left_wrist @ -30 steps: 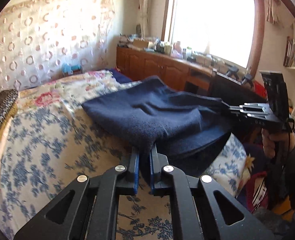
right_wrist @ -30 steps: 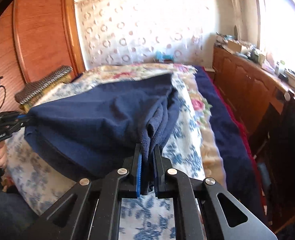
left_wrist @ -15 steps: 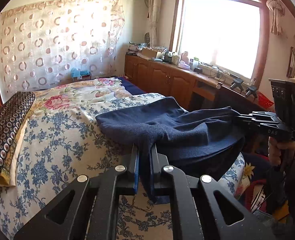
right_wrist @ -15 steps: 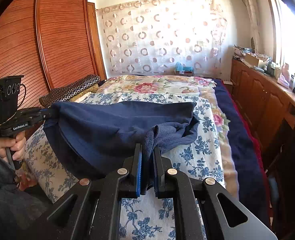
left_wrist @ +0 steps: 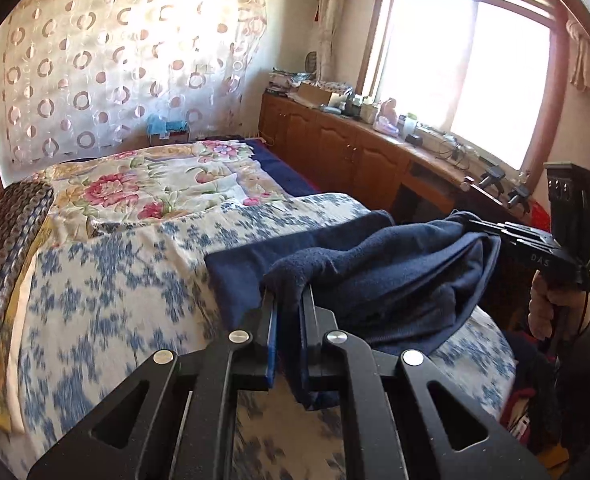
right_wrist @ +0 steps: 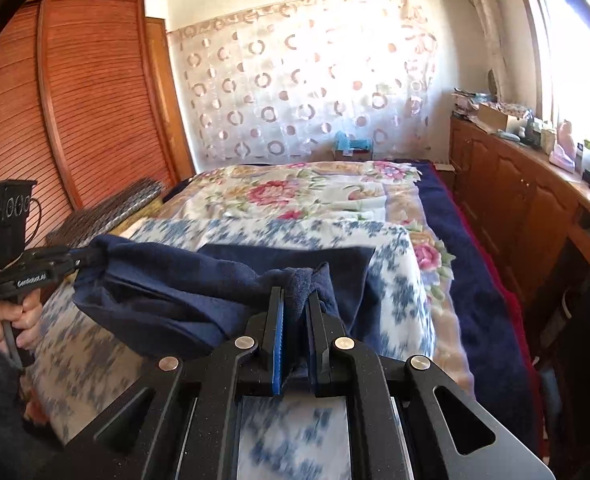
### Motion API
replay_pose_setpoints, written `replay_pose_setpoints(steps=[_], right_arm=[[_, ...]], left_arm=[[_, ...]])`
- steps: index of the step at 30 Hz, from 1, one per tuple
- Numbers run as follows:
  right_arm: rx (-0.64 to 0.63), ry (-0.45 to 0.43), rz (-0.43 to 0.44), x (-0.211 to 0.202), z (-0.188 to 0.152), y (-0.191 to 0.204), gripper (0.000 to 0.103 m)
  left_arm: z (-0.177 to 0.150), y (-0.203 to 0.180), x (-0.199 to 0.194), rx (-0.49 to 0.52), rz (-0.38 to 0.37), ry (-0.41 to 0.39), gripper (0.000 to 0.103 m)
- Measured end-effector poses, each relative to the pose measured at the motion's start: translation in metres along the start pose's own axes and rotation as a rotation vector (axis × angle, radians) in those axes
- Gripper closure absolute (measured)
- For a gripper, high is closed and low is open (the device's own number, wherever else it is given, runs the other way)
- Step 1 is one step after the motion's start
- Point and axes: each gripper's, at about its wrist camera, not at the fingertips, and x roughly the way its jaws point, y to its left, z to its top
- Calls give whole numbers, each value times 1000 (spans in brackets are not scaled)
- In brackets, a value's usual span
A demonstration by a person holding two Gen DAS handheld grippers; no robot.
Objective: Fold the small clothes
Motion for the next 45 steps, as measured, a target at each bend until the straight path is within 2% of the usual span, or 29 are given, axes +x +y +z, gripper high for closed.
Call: replay_pose_setpoints(steps=[5,8,10,11,15,17,19,20,21,22,23,24,29,31,33,35,38,41,44,45], right_arm=[[-2,27,-20,42,15,-8,94],[-5,43,-20,61,19,-12,94],[3,54,-15,73,21,-16,94],[8,60,-14,74,21,-20,94],[39,89,-13,91,29,-27,94],[29,97,-30,98,32,-28,93],[29,109,-48,101,37,-26,86],[29,106,-86,100,40,-25,77],[21,95,-116,93,42,-24,72],[16,80,-131,88,44,-22,69],[19,71,-128,81,45,-22,61],[23,65,-127,76,46,-23,56],[-1,34,-137,43,43,-19,56],[-9,36,-132,35,38,-18,51],[-21,51,-109,32,30,-17,40],[-31,86,-94,45,26,-18,38],[-46,131,-81,62,27,-19,38],[-37,150,-39,80,35,-25,38],[-10,158,2,92,45,-36,64],[-1,154,17,94,48,-38,80]], left_arm=[[20,11,33,4,22,34,94],[26,19,48,-6,15,59,88],[31,23,51,-4,22,50,74],[34,26,48,-2,45,14,57],[43,40,41,-25,37,-27,35],[41,44,42,-20,43,-16,34],[35,46,45,-11,41,14,33],[30,46,47,-10,32,33,33],[26,46,49,-10,28,46,33],[21,46,51,-8,25,57,33],[15,45,54,-3,19,76,33],[11,43,57,3,16,90,33],[5,35,78,31,8,160,33],[11,33,85,33,-1,164,33],[18,31,92,38,-3,163,33],[26,31,104,52,6,165,33],[35,34,121,55,37,159,33],[42,45,135,41,108,147,33],[43,51,140,18,115,149,33],[42,51,140,21,116,147,33]])
